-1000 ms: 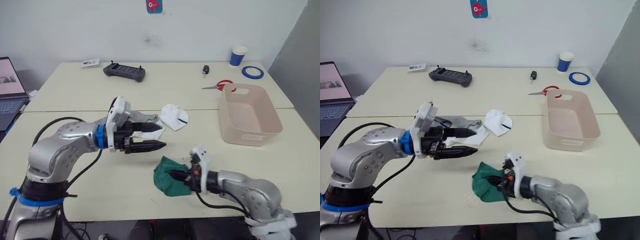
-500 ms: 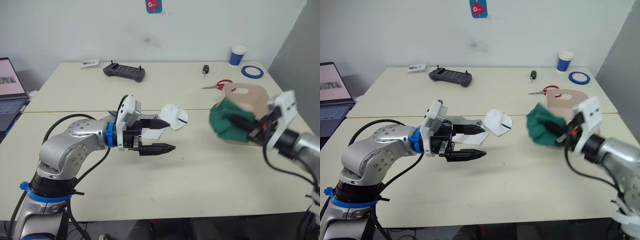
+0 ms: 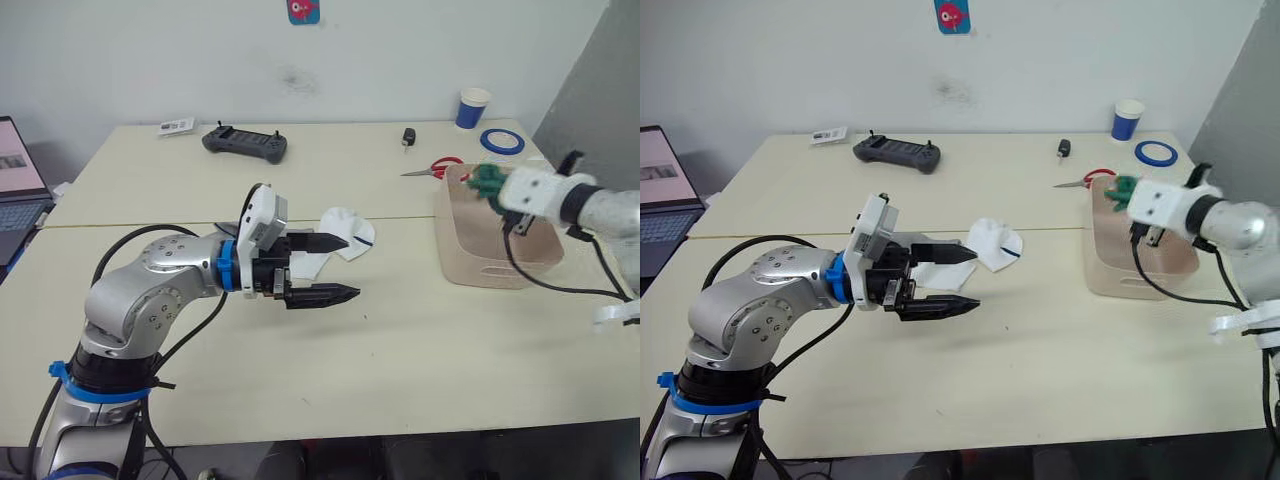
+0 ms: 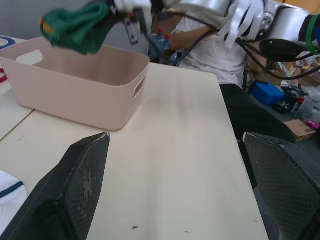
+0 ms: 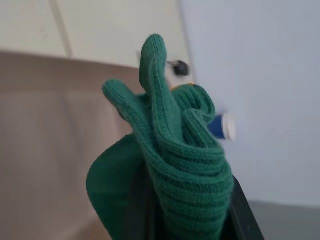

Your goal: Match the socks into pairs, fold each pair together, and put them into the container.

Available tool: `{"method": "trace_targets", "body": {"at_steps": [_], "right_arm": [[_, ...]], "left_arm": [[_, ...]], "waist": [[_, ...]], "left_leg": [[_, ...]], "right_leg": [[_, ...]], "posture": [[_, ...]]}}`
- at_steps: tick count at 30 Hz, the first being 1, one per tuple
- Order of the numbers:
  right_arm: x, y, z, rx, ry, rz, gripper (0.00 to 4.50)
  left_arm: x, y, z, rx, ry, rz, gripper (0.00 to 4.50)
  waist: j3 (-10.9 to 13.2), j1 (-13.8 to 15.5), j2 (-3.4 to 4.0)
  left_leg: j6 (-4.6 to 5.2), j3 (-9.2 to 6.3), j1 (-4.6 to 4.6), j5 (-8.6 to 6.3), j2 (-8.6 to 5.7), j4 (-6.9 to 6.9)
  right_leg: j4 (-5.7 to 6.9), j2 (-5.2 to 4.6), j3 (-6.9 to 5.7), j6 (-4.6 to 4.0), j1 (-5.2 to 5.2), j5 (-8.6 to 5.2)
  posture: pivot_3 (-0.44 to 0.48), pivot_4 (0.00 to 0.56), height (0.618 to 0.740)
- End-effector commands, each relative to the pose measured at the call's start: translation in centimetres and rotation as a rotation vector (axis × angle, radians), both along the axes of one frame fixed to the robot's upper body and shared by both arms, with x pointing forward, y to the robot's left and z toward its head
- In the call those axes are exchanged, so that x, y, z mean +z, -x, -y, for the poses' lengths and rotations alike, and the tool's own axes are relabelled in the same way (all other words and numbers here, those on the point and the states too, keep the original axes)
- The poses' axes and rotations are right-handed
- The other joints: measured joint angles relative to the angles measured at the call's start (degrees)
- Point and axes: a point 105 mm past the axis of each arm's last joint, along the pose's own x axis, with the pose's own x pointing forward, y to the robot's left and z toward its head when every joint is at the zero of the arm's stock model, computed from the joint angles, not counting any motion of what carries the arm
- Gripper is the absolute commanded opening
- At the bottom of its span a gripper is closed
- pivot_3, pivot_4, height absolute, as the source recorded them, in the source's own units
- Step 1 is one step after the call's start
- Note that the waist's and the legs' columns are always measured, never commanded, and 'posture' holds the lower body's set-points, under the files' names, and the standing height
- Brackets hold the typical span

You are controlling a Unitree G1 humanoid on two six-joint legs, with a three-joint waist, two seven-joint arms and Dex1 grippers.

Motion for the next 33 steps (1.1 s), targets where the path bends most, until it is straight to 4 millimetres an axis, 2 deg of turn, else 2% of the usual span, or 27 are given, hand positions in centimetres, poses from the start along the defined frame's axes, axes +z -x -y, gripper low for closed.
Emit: {"method": "trace_targets", "body": {"at_steps": [1, 7, 9, 14, 15, 20, 25, 28, 33], "right_arm": [[-0.6, -0.8, 0.2, 0.011, 0.073, -0.047, 0.00], [-3.0, -1.5, 0.1, 0.017, 0.129, -0.219, 0.00], [-2.9, -1.9, 0.2, 0.011, 0.133, -0.236, 0.70], [-1.2, -2.1, 0.1, 0.021, 0.128, -0.233, 2.30], [-1.1, -2.0, 0.1, 0.025, 0.127, -0.245, 2.75], [-0.2, -0.5, -0.1, 0.063, 0.087, -0.314, 4.35], [2.3, 0.4, -0.2, 0.076, 0.078, -0.294, 4.43], [3.0, 1.2, 0.0, 0.082, 0.106, -0.308, 4.43], [4.2, 4.1, 0.0, 0.130, 0.150, -0.366, 4.43]], "left_arm": [[0.9, 0.7, 0.3, -0.023, 0.012, 0.057, 4.46], [0.6, 0.9, 0.5, -0.022, 0.001, 0.065, 4.46], [0.6, 0.8, 0.5, -0.020, -0.007, 0.072, 4.50], [0.6, 0.7, 0.6, -0.014, -0.014, 0.077, 4.50], [0.6, 0.7, 0.6, -0.012, -0.017, 0.078, 4.50], [0.5, 0.6, 0.6, -0.010, -0.029, 0.077, 4.50], [0.5, 0.2, 0.6, -0.012, -0.043, 0.083, 4.50], [0.6, 0.0, 0.7, -0.013, -0.044, 0.085, 4.50], [0.4, -0.1, 0.4, -0.004, -0.055, 0.085, 4.50]], "waist": [[0.0, 0.1, 0.00], [0.0, 0.1, 0.00], [0.0, 0.1, 0.00], [0.0, 0.1, 0.01], [0.0, 0.1, 0.01], [0.0, 0.2, 0.01], [0.0, 0.2, 0.02], [0.0, 0.2, 0.02], [0.0, 0.3, 0.02]], "left_leg": [[0.00, 0.02, -0.02, 0.00, -0.01, 0.00], [-0.01, 0.10, -0.05, 0.00, -0.04, 0.05], [-0.01, 0.11, -0.05, 0.00, -0.04, 0.06], [-0.01, 0.11, -0.05, 0.01, -0.05, 0.10], [-0.01, 0.11, -0.05, 0.00, -0.04, 0.10], [-0.01, 0.09, -0.05, 0.00, -0.04, 0.11], [0.00, 0.10, -0.04, 0.00, -0.04, 0.13], [0.00, 0.10, -0.04, 0.00, -0.05, 0.17], [0.00, 0.10, -0.05, 0.00, -0.04, 0.19]], "right_leg": [[0.01, -0.02, 0.02, 0.00, -0.03, 0.00], [0.06, -0.09, 0.07, -0.27, -0.11, 0.17], [0.06, -0.09, 0.06, -0.27, -0.10, 0.18], [0.11, -0.10, 0.08, -0.27, -0.10, 0.19], [0.11, -0.10, 0.08, -0.28, -0.10, 0.19], [0.12, -0.10, 0.06, -0.28, -0.10, 0.20], [0.14, -0.11, 0.06, -0.26, -0.10, 0.21], [0.16, -0.11, 0.05, -0.25, -0.09, 0.21], [0.16, -0.11, 0.05, -0.23, -0.09, 0.22]], "posture": [[0.000, 0.150, 0.740], [0.000, 0.150, 0.740], [0.000, 0.150, 0.740], [0.000, 0.150, 0.740], [0.000, 0.150, 0.740], [0.000, 0.150, 0.740], [0.000, 0.150, 0.740], [0.000, 0.150, 0.740], [0.000, 0.150, 0.740]]}}
